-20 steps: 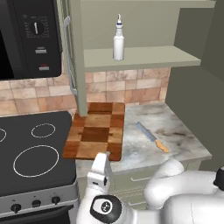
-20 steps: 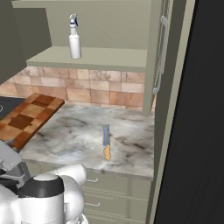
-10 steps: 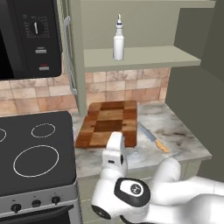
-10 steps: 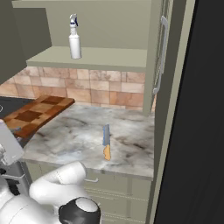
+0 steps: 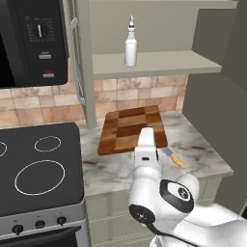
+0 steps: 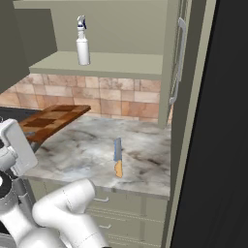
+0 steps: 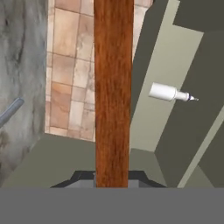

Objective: Move the cutting board and knife to the sink. Then move spray from the cabinet to the counter.

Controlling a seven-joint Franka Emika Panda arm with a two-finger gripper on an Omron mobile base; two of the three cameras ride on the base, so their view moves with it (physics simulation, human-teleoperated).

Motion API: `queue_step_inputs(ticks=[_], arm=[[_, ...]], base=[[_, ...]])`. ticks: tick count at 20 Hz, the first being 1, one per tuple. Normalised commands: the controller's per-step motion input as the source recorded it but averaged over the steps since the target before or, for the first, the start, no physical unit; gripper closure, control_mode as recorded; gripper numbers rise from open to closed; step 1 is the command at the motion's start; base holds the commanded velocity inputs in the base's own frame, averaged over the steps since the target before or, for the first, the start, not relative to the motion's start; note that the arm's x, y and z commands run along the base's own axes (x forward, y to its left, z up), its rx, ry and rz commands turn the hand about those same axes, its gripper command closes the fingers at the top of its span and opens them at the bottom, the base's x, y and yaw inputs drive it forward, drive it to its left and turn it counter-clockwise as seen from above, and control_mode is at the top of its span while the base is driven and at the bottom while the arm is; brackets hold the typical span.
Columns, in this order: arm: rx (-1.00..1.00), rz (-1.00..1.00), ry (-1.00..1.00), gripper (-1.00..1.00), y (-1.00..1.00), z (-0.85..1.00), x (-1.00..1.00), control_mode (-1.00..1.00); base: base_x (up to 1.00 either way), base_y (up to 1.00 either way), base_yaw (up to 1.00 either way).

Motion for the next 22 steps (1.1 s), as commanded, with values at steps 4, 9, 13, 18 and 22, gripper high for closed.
queue_step_inputs(ticks=[4,9,13,18,22], arm=[[0.04,0.0,0.04,1.0,-0.18,0.1,0.0,-1.0],[0.01,0.0,0.02,1.0,-0.14,0.0,0.0,-1.0],[0.0,0.0,0.02,1.0,-0.06,0.0,0.0,1.0],[0.0,0.0,0.0,1.0,0.0,0.0,0.0,1.0],[0.0,0.0,0.0,1.0,0.0,0.0,0.0,1.0]], base=[[0.0,0.0,0.0],[0.0,0.0,0.0],[-0.09,-0.01,0.0],[-0.93,-0.12,-0.02],[-1.0,-0.01,-0.04]])
